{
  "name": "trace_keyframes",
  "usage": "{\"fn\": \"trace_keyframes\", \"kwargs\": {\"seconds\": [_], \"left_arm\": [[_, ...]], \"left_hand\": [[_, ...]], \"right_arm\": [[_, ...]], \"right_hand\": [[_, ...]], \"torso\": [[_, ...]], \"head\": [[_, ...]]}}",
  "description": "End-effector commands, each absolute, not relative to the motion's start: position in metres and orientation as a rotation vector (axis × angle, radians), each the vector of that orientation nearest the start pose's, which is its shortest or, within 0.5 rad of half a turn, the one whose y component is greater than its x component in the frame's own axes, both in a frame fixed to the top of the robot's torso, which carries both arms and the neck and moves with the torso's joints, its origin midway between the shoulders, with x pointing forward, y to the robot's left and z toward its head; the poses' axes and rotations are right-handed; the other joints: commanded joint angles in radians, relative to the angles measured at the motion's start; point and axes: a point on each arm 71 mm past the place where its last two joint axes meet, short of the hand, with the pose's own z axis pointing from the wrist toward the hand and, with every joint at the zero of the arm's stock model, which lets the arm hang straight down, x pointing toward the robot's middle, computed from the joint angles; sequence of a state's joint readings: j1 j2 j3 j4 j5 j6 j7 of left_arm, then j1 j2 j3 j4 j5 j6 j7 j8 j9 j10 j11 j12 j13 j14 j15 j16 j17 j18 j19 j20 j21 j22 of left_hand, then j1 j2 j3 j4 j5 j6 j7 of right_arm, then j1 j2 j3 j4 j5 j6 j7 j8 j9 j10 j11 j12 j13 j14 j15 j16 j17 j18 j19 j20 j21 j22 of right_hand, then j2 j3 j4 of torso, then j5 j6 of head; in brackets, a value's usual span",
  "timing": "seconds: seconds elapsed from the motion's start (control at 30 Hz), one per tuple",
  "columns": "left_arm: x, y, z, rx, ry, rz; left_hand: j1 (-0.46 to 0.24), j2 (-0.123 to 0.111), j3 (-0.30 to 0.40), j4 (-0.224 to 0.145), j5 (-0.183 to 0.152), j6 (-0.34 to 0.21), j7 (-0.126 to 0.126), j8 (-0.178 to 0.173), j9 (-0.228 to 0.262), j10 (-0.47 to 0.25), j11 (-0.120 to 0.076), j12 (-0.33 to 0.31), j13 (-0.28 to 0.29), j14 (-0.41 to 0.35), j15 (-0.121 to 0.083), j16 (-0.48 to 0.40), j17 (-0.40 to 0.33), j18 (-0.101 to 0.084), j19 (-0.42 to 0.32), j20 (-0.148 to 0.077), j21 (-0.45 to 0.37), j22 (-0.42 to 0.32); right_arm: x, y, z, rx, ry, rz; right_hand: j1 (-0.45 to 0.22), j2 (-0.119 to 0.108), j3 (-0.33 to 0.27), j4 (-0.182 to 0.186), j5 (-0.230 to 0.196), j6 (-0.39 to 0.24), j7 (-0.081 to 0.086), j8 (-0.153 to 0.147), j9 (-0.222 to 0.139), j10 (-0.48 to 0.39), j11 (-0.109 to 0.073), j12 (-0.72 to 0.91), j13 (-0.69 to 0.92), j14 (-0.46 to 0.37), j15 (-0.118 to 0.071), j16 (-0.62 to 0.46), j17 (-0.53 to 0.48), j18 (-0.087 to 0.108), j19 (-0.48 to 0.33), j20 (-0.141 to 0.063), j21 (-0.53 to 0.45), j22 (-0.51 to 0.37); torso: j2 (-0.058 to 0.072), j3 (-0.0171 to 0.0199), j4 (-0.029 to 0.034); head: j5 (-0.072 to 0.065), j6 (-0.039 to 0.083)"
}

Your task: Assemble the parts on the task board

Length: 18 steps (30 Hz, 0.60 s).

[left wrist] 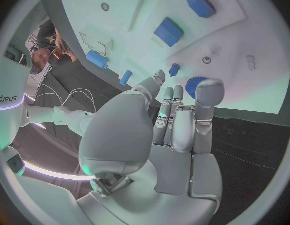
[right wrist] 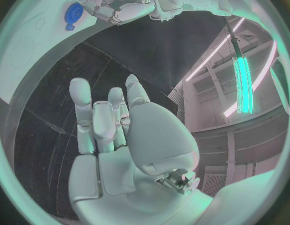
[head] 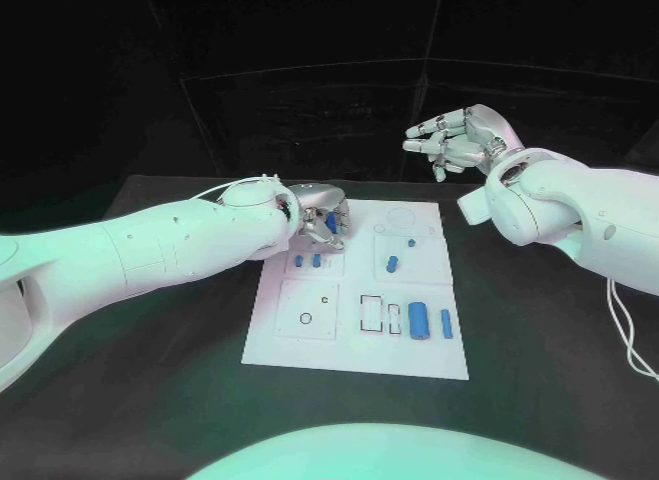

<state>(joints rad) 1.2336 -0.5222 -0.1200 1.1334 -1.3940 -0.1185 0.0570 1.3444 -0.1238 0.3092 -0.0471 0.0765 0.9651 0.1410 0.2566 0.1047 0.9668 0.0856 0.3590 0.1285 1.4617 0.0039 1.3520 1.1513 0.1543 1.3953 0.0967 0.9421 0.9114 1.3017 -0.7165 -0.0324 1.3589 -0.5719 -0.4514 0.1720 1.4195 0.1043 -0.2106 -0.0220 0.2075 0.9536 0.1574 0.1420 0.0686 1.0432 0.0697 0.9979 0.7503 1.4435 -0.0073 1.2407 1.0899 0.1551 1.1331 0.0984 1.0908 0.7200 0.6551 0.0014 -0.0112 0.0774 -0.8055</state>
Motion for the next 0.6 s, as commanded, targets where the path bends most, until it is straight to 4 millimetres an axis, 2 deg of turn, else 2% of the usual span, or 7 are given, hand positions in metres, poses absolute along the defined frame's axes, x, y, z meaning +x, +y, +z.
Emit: {"fn": "trace_keyframes", "kwargs": {"seconds": [0.03,0.47,0.6], "left_arm": [[0.5376,0.1368,-0.2273,0.363,1.892,-0.653],[0.5396,0.1328,-0.2322,0.378,1.919,-0.630],[0.5392,0.1324,-0.2353,0.379,1.922,-0.628]], "left_hand": [[-0.010,0.000,-0.001,-0.005,0.001,0.009,0.002,-0.007,-0.002,0.012,0.000,-0.005,-0.003,0.027,-0.006,0.006,0.001,-0.020,0.007,0.000,0.008,0.008],[-0.005,0.010,0.010,-0.009,0.002,0.028,-0.001,-0.016,-0.009,0.035,-0.003,-0.012,-0.017,0.028,-0.009,0.005,-0.009,-0.027,0.019,-0.003,0.045,0.047],[-0.005,0.013,0.014,-0.010,0.002,0.032,-0.001,-0.019,-0.011,0.040,-0.003,-0.015,-0.021,0.029,-0.009,0.005,-0.010,-0.028,0.021,-0.004,0.052,0.054]], "right_arm": [[0.5367,-0.1920,-0.1315,0.573,1.463,1.151],[0.5369,-0.1904,-0.1316,0.571,1.464,1.153],[0.5369,-0.1902,-0.1316,0.571,1.464,1.154]], "right_hand": [[-0.012,0.001,0.001,-0.003,0.004,-0.006,-0.001,0.004,0.000,-0.008,0.000,-0.002,0.000,-0.004,0.001,-0.003,0.000,0.005,-0.006,0.003,-0.003,0.000],[-0.012,0.001,0.001,-0.003,0.004,-0.006,-0.001,0.004,0.000,-0.008,0.000,-0.002,0.000,-0.004,0.001,-0.003,0.000,0.005,-0.006,0.003,-0.003,0.000],[-0.012,0.001,0.001,-0.003,0.004,-0.006,-0.001,0.004,0.000,-0.008,0.000,-0.002,0.000,-0.004,0.001,-0.003,0.000,0.005,-0.006,0.003,-0.003,0.000]], "torso": [[0.000,0.0001,0.0005],[0.000,-0.0006,-0.0003],[-0.001,0.0003,0.0004]], "head": [[-0.001,0.000],[-0.004,-0.003],[-0.006,-0.004]]}}
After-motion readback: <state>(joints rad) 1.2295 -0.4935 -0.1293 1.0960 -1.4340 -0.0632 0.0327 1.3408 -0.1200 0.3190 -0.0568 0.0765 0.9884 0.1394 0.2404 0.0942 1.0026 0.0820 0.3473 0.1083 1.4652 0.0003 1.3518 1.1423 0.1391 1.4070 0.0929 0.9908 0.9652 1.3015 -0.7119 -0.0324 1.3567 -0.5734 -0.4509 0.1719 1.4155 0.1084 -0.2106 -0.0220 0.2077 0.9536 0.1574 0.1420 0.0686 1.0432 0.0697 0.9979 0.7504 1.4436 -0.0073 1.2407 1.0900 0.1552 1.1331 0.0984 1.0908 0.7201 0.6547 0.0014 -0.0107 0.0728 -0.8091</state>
